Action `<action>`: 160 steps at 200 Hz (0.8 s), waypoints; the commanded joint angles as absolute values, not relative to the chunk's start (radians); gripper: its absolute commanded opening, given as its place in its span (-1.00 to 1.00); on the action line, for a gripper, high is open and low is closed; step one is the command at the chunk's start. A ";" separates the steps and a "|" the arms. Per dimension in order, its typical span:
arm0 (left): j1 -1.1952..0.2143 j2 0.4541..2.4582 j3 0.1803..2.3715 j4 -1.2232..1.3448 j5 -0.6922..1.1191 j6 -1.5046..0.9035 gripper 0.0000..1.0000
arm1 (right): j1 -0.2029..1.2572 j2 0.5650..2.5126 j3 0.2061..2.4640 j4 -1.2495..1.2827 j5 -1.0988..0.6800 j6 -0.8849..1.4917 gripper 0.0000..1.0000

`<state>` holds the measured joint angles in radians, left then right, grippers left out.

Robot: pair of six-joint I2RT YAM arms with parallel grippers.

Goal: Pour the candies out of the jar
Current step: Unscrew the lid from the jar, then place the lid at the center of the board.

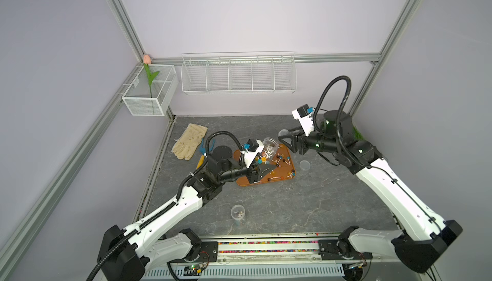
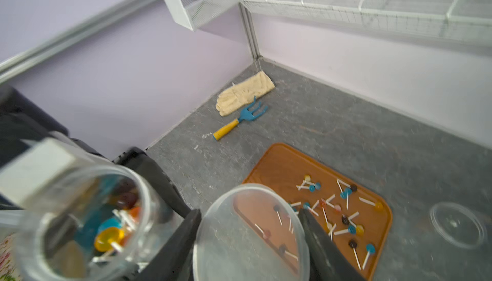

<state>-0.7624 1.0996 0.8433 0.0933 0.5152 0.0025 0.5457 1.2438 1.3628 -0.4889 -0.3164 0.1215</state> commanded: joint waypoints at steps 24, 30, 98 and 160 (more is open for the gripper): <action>-0.764 1.085 0.870 0.100 0.505 0.024 -0.22 | 0.503 1.150 1.079 -0.492 -0.065 0.222 0.16; -0.764 1.085 0.869 0.100 0.506 0.024 -0.22 | 0.493 1.144 1.040 -0.485 -0.042 0.240 0.16; -0.764 1.075 0.868 0.088 0.500 0.026 -0.22 | 0.432 1.208 0.733 -0.371 0.133 0.377 0.16; -0.764 1.059 0.862 0.071 0.486 0.030 -0.22 | 0.386 1.432 0.661 -0.240 0.180 0.450 0.16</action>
